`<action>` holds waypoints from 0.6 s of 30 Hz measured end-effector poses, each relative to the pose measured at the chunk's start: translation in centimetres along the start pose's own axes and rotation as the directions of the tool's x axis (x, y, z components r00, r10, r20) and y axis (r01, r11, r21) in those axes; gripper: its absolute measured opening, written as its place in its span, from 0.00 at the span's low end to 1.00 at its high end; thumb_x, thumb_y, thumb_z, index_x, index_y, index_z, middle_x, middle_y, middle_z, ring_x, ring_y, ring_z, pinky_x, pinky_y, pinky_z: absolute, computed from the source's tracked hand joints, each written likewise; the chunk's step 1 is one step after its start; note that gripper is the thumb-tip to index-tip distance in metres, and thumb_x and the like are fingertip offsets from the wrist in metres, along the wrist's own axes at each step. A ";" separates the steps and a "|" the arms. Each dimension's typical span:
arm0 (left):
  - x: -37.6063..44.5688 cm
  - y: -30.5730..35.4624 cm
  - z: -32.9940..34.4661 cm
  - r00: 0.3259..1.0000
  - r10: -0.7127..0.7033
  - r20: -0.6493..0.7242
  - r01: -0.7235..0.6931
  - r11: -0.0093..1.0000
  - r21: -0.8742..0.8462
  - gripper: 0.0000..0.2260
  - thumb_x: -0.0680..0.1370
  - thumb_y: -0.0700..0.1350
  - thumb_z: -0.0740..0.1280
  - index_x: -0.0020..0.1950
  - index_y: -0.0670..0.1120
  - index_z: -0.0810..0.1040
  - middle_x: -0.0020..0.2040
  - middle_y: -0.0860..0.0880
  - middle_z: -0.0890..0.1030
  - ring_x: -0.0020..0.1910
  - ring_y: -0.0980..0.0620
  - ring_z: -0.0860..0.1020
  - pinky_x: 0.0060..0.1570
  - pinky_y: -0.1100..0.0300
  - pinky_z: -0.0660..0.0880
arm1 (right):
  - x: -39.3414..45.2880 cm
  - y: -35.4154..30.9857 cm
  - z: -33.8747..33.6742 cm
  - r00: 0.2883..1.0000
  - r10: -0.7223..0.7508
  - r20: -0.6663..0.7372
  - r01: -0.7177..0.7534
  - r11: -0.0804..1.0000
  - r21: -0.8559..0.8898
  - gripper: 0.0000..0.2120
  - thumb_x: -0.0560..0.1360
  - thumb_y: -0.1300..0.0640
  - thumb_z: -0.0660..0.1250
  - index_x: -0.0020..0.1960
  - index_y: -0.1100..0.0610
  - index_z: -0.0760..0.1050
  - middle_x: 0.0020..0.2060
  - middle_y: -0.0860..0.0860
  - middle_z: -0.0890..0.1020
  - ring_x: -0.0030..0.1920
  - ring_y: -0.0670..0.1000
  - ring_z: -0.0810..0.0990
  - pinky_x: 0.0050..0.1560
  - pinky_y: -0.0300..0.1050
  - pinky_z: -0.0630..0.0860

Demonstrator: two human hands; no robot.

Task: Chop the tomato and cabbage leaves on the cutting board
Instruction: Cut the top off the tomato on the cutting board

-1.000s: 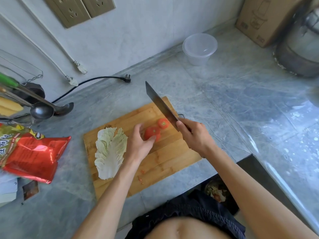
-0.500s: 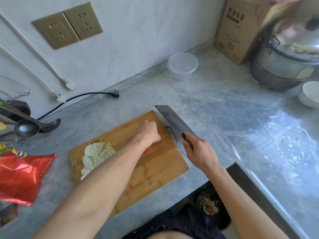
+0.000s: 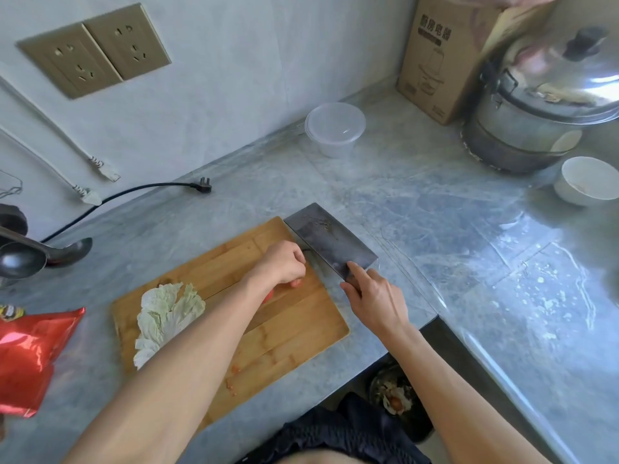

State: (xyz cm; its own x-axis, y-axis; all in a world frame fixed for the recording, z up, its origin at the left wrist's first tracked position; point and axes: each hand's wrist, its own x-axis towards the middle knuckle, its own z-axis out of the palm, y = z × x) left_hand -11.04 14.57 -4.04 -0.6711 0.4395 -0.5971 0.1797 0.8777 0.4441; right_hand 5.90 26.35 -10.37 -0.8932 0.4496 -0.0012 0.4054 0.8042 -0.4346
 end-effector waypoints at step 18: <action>-8.3 -3.9 5.8 0.974 -0.204 0.097 0.139 0.203 -0.969 0.13 0.74 0.26 0.66 0.52 0.41 0.80 0.56 0.41 0.80 0.56 0.44 0.80 0.46 0.58 0.77 | -1.1 1.7 -0.6 0.991 0.133 -0.005 -0.133 0.991 0.017 0.11 0.81 0.54 0.63 0.58 0.59 0.78 0.51 0.55 0.79 0.52 0.57 0.77 0.42 0.48 0.72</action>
State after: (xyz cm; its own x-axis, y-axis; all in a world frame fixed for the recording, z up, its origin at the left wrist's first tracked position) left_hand -2.00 8.58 -4.65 -0.6206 0.2672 -0.7372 -0.7541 0.0545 0.6545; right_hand 7.71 27.45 -10.58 -0.8304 0.5545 -0.0543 0.5171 0.7306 -0.4459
